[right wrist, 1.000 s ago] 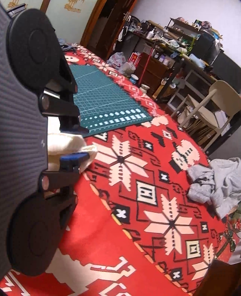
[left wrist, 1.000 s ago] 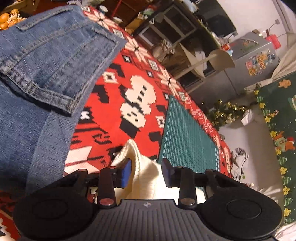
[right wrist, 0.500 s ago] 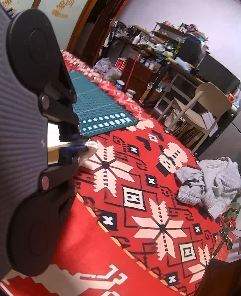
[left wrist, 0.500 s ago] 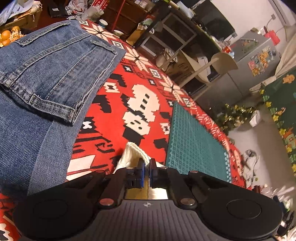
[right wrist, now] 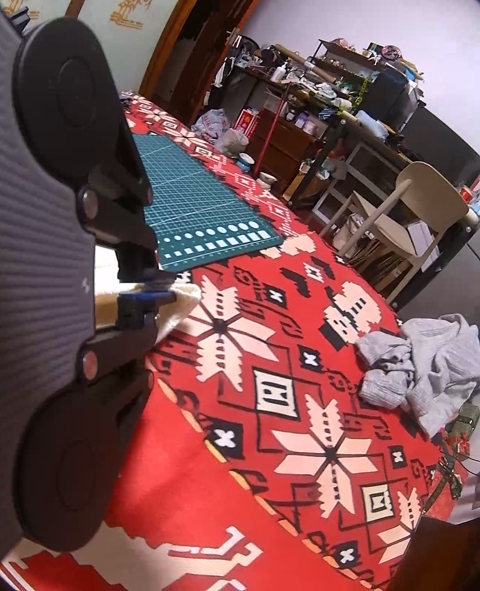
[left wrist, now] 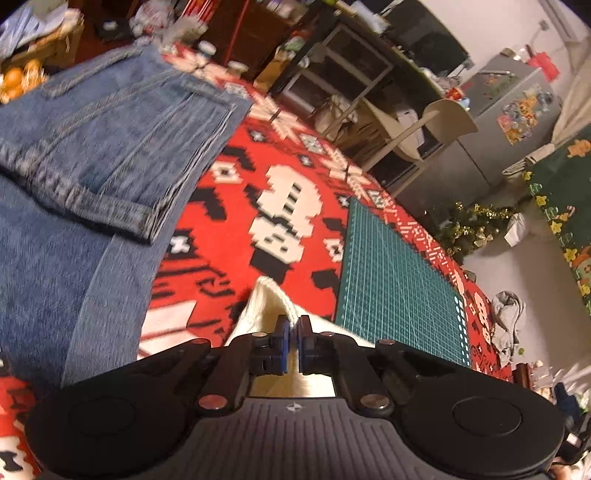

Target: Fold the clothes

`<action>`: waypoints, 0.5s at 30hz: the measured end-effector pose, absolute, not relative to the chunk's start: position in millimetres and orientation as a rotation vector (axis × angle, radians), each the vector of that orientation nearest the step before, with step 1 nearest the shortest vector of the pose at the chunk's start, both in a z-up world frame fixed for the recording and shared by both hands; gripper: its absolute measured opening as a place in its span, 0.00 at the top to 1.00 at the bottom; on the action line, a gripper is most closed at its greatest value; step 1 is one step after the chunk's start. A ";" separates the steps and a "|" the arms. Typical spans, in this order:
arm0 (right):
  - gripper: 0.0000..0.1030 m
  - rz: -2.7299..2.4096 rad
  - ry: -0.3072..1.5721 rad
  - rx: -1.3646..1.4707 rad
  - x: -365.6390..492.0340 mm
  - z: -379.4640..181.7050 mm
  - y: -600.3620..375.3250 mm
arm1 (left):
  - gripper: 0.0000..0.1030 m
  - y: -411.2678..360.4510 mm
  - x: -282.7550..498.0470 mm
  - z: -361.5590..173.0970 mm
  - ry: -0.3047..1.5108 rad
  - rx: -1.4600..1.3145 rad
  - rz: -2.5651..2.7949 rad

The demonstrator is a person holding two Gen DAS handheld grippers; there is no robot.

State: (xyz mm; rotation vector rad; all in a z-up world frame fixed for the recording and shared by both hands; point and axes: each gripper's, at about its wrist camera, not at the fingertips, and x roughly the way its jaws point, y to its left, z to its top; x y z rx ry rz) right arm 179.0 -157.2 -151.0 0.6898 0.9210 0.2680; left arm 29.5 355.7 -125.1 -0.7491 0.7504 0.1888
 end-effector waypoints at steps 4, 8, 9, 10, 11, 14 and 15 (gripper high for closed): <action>0.96 0.262 0.913 0.691 180.6 -152.0 -158.0 | 0.96 356.1 33.0 -122.8 0.707 -0.732 0.189; 0.96 0.255 0.909 0.699 181.1 -153.7 -159.5 | 0.94 358.8 37.1 -131.6 0.746 -0.735 0.206; 0.96 0.254 0.908 0.701 181.2 -154.1 -159.8 | 0.92 359.2 37.5 -133.4 0.758 -0.736 0.209; 0.95 0.252 0.907 0.703 181.3 -154.5 -160.2 | 0.91 359.6 37.0 -134.0 0.761 -0.741 0.212; 0.91 0.251 0.906 0.705 181.5 -155.0 -160.6 | 0.91 359.9 36.3 -134.3 0.764 -0.748 0.214; 0.86 0.246 0.903 0.711 181.9 -156.2 -161.7 | 0.86 359.6 31.3 -132.2 0.769 -0.765 0.218; 0.85 0.244 0.902 0.713 182.0 -156.6 -162.0 | 0.85 358.7 28.3 -130.7 0.768 -0.762 0.222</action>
